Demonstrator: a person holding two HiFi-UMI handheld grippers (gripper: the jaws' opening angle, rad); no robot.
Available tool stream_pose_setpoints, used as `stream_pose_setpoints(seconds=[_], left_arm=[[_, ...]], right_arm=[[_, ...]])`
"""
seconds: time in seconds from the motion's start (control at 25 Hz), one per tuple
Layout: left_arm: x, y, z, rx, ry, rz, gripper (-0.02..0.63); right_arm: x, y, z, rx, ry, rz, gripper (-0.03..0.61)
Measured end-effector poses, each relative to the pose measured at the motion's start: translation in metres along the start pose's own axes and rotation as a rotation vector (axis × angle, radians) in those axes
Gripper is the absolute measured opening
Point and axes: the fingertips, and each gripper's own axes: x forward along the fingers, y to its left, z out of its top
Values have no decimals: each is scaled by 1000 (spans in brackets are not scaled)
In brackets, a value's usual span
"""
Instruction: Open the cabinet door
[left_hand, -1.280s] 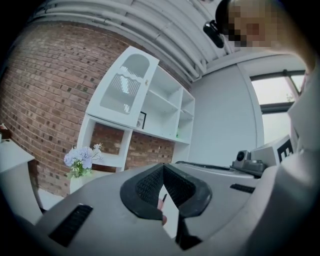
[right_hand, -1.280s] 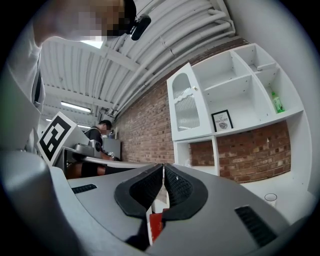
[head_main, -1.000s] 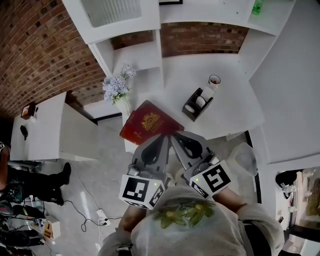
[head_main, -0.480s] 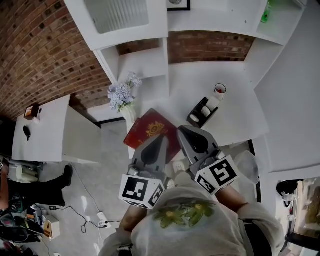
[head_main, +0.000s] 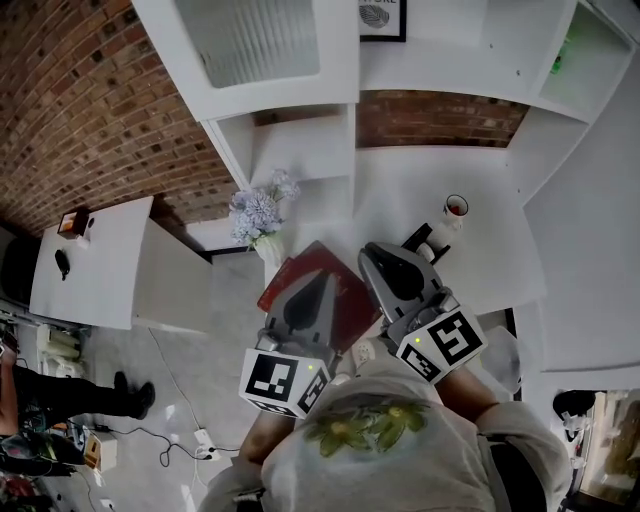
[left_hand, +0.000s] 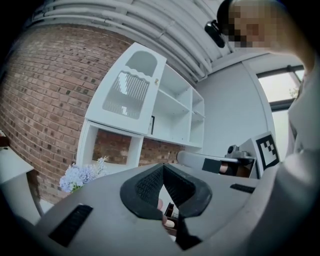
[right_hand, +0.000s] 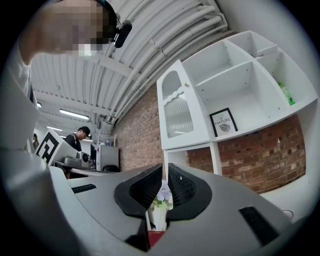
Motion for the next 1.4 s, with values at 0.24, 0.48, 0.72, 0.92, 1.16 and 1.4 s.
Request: stream_pose_setpoints(seconds=[0.24, 0.48, 0.72, 0.92, 1.16, 1.4], left_arm=[[17, 21, 8, 14, -4, 27, 9], [33, 35, 13, 26, -10, 39, 11], [47, 47, 17, 29, -14, 46, 10], [57, 55, 17, 27, -11, 54, 10], [67, 62, 18, 24, -6, 61, 11], [75, 68, 16, 18, -1, 73, 10]], right_arm=[[32, -19, 4, -14, -8, 28, 26], [53, -38, 9, -23, -20, 37, 26], [70, -56, 19, -41, -41, 40, 26], [81, -71, 29, -55, -59, 37, 28], [93, -83, 36, -67, -70, 37, 28], [106, -95, 38, -79, -67, 41, 37]])
